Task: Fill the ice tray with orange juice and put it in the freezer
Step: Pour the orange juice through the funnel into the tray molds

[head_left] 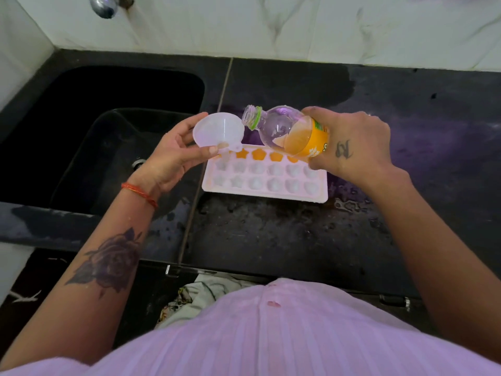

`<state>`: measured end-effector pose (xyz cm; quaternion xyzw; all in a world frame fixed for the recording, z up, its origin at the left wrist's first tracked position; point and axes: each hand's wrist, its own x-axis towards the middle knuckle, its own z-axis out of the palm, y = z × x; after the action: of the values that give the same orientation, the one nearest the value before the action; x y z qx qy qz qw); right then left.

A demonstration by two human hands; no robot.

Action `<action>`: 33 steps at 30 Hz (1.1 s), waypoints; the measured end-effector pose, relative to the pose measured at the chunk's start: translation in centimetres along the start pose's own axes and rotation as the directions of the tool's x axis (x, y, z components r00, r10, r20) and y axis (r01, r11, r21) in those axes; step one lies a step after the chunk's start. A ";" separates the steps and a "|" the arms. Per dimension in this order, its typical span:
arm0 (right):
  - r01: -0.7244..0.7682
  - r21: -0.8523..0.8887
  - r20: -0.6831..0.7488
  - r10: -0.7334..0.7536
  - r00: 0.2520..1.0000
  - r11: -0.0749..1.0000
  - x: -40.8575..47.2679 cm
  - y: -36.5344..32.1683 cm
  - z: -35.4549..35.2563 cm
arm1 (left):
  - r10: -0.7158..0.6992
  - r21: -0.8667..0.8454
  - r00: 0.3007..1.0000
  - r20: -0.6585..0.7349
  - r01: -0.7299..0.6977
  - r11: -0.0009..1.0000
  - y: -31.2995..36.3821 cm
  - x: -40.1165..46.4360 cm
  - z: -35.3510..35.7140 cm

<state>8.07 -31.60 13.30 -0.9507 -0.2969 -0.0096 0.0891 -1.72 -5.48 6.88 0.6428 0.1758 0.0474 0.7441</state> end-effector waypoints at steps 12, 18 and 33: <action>0.004 -0.077 0.016 -0.002 1.000 0.997 0.5 -3.5 1.5 | -0.028 -0.043 0.999 -0.023 0.027 0.999 -1.8 -0.3 -1.7; -0.019 -0.124 0.017 0.021 1.000 0.992 0.2 -3.8 1.4 | -0.035 -0.035 0.999 -0.020 0.035 0.999 -1.8 0.1 -1.3; 0.000 -0.264 -0.018 -0.005 1.000 0.965 0.9 -4.2 1.9 | -0.038 -0.019 0.999 0.008 0.038 0.999 -1.9 0.1 -1.2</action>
<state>6.43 -27.37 12.22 -0.9536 -0.2933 -0.0578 -0.0354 -2.29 -4.59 4.87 0.6323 0.1846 0.0323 0.7517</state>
